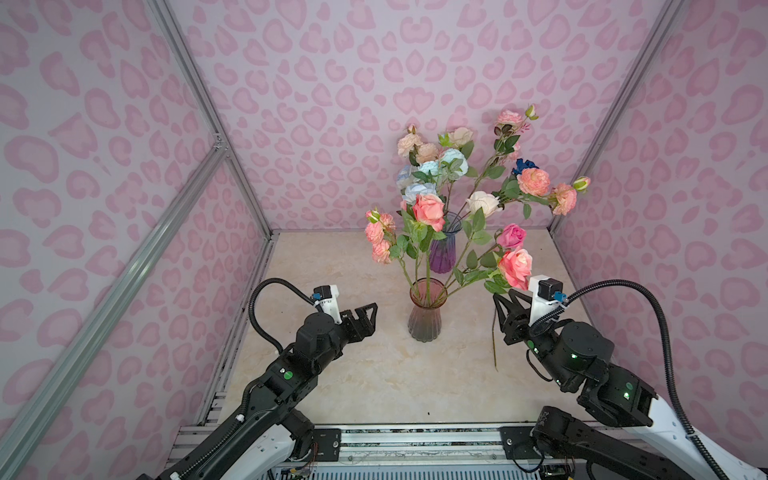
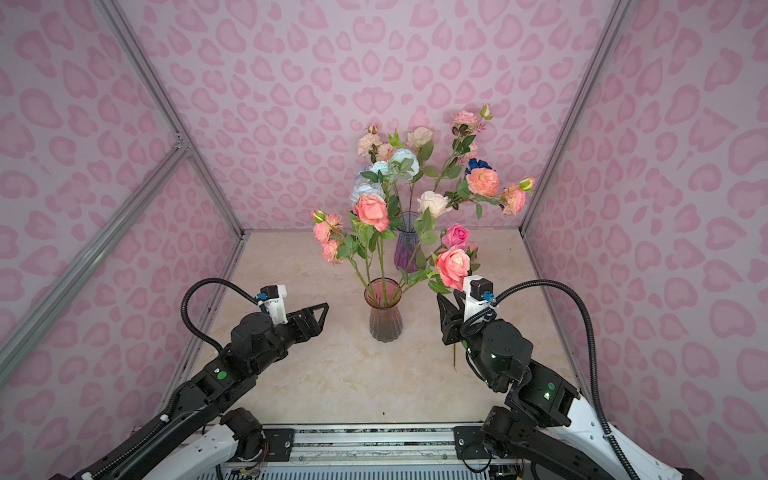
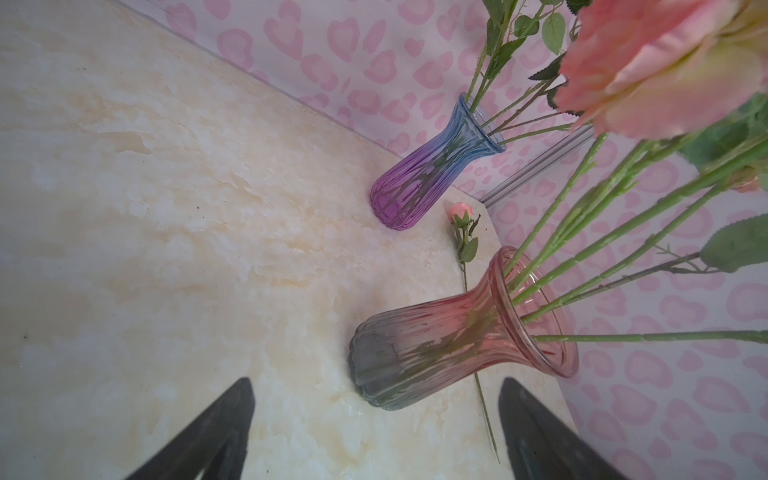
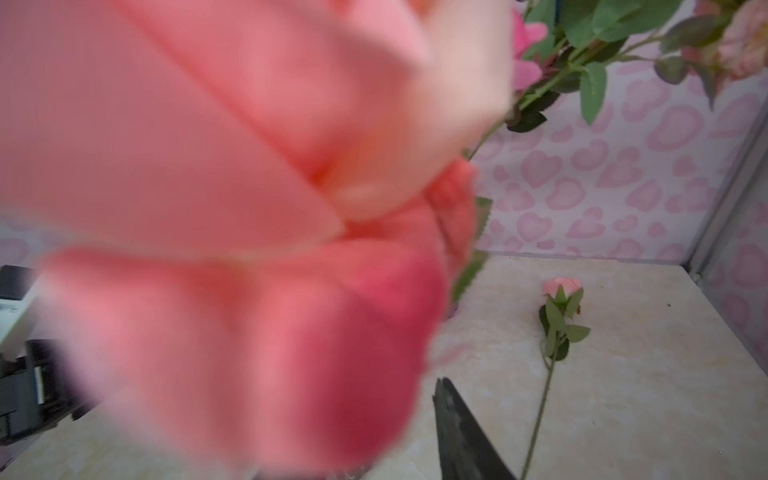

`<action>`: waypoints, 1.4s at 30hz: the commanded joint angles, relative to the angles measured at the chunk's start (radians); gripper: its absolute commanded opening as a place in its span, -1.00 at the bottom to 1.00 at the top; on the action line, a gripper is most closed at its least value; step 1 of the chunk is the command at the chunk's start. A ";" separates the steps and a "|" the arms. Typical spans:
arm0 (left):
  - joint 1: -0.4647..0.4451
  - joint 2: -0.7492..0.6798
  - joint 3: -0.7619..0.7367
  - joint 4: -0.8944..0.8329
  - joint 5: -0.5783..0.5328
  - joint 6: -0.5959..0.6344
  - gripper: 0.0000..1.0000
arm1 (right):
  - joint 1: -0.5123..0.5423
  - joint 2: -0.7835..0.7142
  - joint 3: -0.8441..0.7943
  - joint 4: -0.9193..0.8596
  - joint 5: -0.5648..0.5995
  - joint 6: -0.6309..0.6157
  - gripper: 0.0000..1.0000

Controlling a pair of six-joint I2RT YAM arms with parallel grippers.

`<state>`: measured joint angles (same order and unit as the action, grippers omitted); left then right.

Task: Arrange the flowers into the vase
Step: 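Move the open right gripper back down to the loose roses, then position the right gripper around another pink rose stem and close it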

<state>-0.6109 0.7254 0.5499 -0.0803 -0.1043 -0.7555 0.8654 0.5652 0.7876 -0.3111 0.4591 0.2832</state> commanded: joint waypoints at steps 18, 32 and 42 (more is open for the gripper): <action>0.006 0.042 -0.028 0.015 -0.009 0.015 0.87 | -0.863 0.542 -0.138 0.161 -0.405 0.381 -0.09; 0.173 0.273 0.084 0.039 0.251 0.032 0.89 | -0.899 1.305 0.466 -0.093 -0.562 0.189 -0.27; 0.192 0.269 0.070 0.039 0.254 0.037 0.90 | -0.875 1.439 0.574 -0.114 -0.585 0.124 -0.32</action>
<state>-0.4210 0.9916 0.6159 -0.0742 0.1349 -0.7151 -0.0082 1.9900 1.3594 -0.4133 -0.1295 0.4335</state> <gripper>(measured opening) 0.949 0.344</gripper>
